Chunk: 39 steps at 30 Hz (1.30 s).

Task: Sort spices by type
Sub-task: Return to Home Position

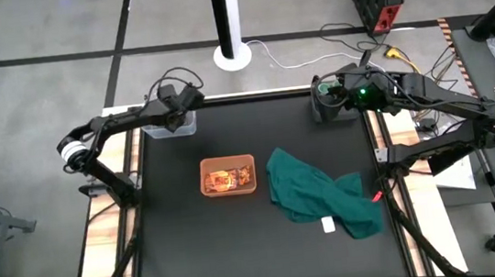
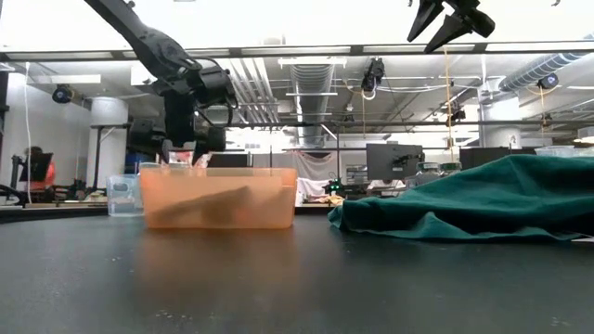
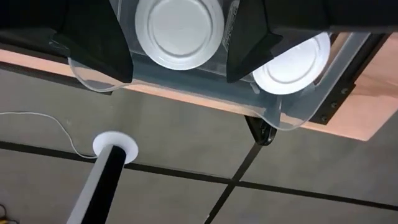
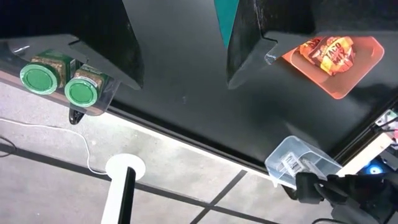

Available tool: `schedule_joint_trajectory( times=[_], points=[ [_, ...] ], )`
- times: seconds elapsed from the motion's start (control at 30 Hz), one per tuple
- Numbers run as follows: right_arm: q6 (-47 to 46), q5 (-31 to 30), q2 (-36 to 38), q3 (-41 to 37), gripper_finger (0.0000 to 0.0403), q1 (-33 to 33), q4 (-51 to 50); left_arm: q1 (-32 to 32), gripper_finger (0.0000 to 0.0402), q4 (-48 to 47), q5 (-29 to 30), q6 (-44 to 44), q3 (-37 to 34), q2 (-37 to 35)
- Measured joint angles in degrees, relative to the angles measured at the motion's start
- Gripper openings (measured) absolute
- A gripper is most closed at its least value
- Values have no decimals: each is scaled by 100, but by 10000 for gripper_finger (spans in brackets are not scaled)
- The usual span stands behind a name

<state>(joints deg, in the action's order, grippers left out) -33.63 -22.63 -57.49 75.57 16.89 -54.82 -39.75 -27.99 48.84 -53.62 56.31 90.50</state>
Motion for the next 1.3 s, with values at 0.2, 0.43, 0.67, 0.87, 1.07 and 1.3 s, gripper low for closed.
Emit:
schedule_joint_trajectory(
  times=[0.2, 0.43, 0.67, 0.87, 1.07, 1.3],
  points=[
    [0, -2, 0, 0, 217, 1, 30, 7, 242, -196, -197, 87, 0, -206],
    [0, -3, 0, 0, 217, 1, 53, 33, 242, -1040, -298, 90, 1, -640],
    [13, -2, 0, 0, 217, 1, 201, 33, 202, -1396, -690, 751, 22, -1137],
    [16, 0, 0, 0, 217, 2, 315, 44, 91, -1384, -1421, 1330, 24, -1585],
    [-142, 37, 0, 0, 216, 2, 318, 307, 12, -1228, -2272, 2404, 24, -2151],
    [-188, 216, 0, 0, 206, 2, 337, 1341, 9, -806, -2601, 2943, 28, -2783]
  ],
)
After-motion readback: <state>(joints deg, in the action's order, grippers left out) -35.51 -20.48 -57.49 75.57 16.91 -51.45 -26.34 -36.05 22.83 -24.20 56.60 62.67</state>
